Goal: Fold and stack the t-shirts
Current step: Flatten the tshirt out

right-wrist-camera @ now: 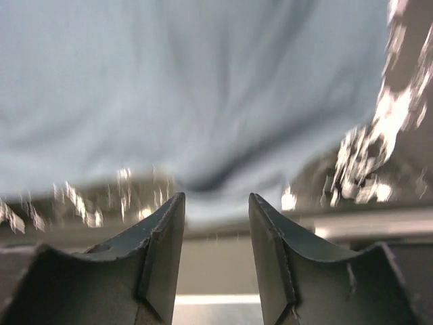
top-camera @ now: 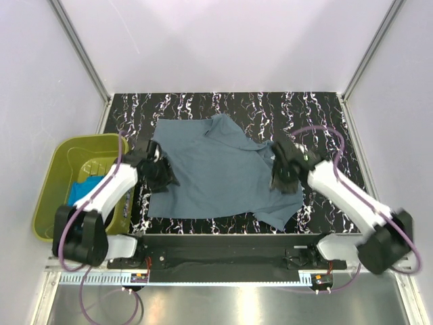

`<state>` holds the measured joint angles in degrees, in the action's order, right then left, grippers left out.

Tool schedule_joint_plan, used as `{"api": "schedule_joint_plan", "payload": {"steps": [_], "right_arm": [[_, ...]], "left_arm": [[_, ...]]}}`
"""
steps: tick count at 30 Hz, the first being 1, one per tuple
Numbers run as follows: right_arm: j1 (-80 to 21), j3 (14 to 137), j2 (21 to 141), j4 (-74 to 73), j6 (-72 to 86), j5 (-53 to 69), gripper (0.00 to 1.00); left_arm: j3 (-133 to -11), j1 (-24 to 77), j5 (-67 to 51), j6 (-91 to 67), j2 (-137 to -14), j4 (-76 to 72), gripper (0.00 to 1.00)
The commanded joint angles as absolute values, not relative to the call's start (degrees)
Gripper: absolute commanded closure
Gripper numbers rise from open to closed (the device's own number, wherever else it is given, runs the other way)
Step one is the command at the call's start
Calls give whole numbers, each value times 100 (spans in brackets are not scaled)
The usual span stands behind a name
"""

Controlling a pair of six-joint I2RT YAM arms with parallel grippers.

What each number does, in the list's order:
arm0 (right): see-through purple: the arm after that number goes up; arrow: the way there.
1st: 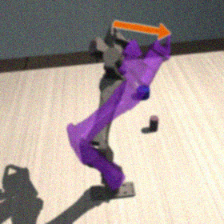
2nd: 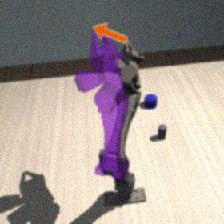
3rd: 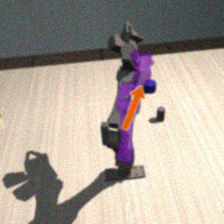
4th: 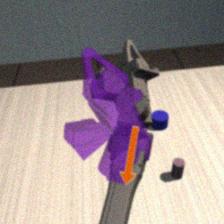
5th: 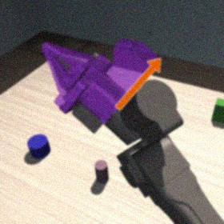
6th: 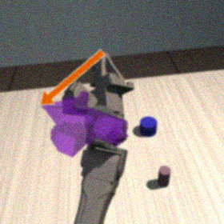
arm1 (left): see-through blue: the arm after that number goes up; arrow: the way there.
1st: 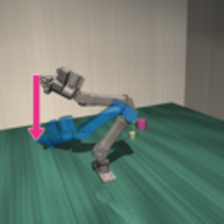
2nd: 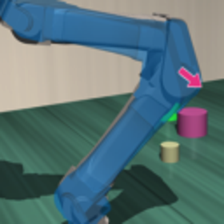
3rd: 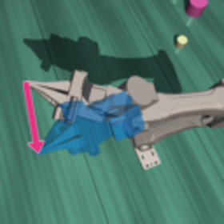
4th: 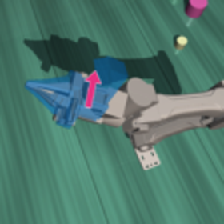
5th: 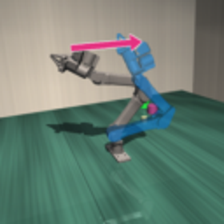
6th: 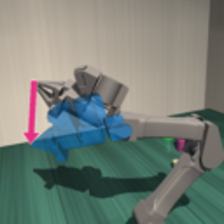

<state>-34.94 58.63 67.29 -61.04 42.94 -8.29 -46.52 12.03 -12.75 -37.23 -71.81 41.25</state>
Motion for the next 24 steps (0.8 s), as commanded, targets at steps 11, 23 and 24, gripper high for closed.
{"api": "schedule_joint_plan", "payload": {"steps": [11, 23, 24], "right_arm": [[-2031, 8104, 10282, -4870, 2417, -212, 48], [-1257, 8120, 11530, -4026, 2628, -667, 55], [-1100, 8286, 11723, -4017, 2628, -720, 55]], "left_arm": [[-6626, 1230, -1353, -3586, -9904, 3762, 43], [-8182, 1169, -1414, -3507, -11706, 3806, 43], [-8287, 1152, -1424, -3507, -11881, 3814, 43]]}}
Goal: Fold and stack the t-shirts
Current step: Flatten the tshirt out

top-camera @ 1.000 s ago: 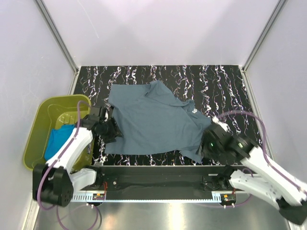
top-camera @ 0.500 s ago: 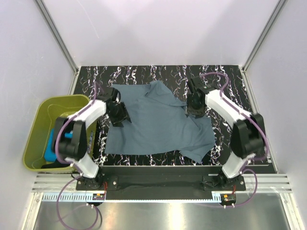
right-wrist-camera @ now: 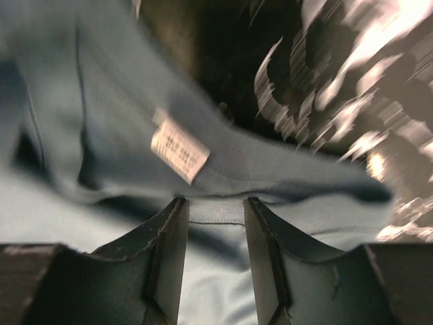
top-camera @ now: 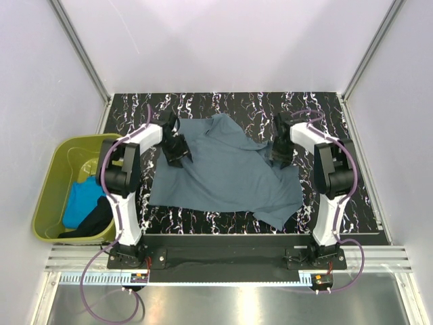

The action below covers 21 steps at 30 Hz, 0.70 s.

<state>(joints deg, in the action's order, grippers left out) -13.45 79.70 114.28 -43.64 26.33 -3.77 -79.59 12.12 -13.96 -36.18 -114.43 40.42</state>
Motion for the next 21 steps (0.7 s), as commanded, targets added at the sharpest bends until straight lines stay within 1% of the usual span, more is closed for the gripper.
{"api": "schedule_joint_plan", "payload": {"steps": [1, 5, 6, 8, 9, 10, 11, 13, 14, 16, 17, 18, 19, 20, 21], "right_arm": [[-1029, 8401, 11838, -4017, 2611, -756, 55], [-598, 9148, 12356, -4043, 2540, -791, 55], [-537, 9576, 12627, -4069, 2470, -774, 54], [-448, 10105, 13084, -4305, 2286, -677, 56], [-448, 10708, 13226, -4463, 2155, -703, 56], [-448, 11010, 13358, -4778, 2127, -721, 57], [-448, 11535, 13542, -4929, 2066, -668, 55], [-457, 11995, 13623, -5515, 2083, -607, 53], [-448, 12101, 13466, -5650, 2161, -441, 52], [-457, 11849, 13106, -5713, 2232, -73, 48], [-466, 11421, 12643, -5695, 2267, -18, 46], [-466, 11147, 12386, -5678, 2268, 165, 38], [-457, 10857, 12114, -5556, 2241, 463, 35], [-474, 10289, 11615, -5520, 2215, 596, 31], [-483, 9996, 11358, -5406, 2180, 728, 22]], "left_arm": [[-8488, 1151, -1441, -3498, -11961, 3814, 43], [-9051, 1020, -1582, -3480, -12427, 3849, 43], [-9279, 985, -1599, -3489, -12593, 3867, 43], [-9517, 897, -1643, -3472, -12717, 3929, 43], [-9623, 879, -1609, -3454, -12761, 3964, 43], [-9807, 853, -1530, -3393, -12753, 4033, 43], [-9852, 844, -1503, -3340, -12701, 4060, 43], [-9792, 826, -1372, -3165, -12411, 4113, 43], [-9713, 835, -1345, -3094, -12097, 4113, 43], [-9292, 861, -1310, -2902, -11735, 4113, 43], [-9107, 870, -1310, -2839, -11342, 4113, 43], [-8714, 896, -1318, -2769, -11129, 4113, 43], [-8501, 966, -1310, -2655, -10918, 4113, 43], [-8290, 1019, -1283, -2611, -10481, 4113, 43], [-7888, 1080, -1275, -2558, -10268, 4113, 43]]}}
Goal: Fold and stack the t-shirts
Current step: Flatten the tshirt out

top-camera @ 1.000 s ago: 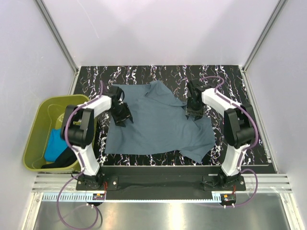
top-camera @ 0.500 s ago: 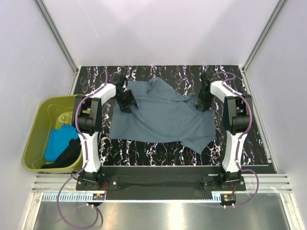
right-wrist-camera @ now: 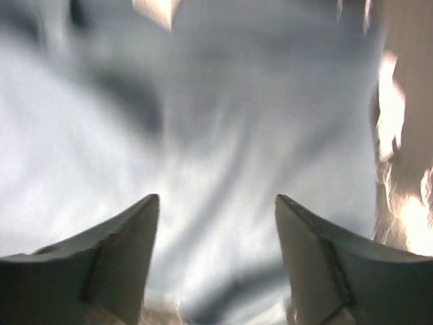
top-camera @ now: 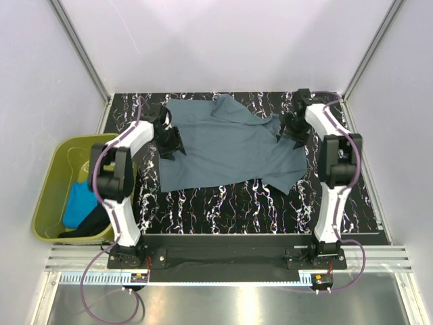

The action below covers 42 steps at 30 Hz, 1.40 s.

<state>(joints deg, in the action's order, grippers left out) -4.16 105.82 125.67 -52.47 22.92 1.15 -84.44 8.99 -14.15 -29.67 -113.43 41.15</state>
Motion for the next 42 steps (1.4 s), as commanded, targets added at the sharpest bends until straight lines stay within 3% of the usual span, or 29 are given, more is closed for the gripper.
{"api": "schedule_joint_plan", "payload": {"steps": [1, 6, 11, 22, 28, 42], "right_arm": [[-501, 9715, 11121, -5362, 2101, 1095, 20], [-895, 7974, 9994, -4994, 1477, 2345, 15], [-1283, 7086, 9739, -4457, 1423, 2698, 22], [-1397, 6944, 9942, -4219, 1415, 2664, 24], [-1424, 7101, 9721, -4368, 1389, 2233, 22], [-1441, 7357, 10494, -4456, 1318, 2478, 21]], "left_arm": [[-7692, 1220, -1240, -2540, -10057, 4113, 43], [-6454, 1564, -1423, -2952, -8791, 3991, 43], [-5776, 1714, -1705, -3173, -7921, 3814, 43], [-5001, 1723, -1934, -3375, -6777, 3779, 43], [-5010, 1723, -2047, -3410, -6776, 3779, 43], [-5265, 1723, -2092, -3331, -6996, 3788, 43]]}}
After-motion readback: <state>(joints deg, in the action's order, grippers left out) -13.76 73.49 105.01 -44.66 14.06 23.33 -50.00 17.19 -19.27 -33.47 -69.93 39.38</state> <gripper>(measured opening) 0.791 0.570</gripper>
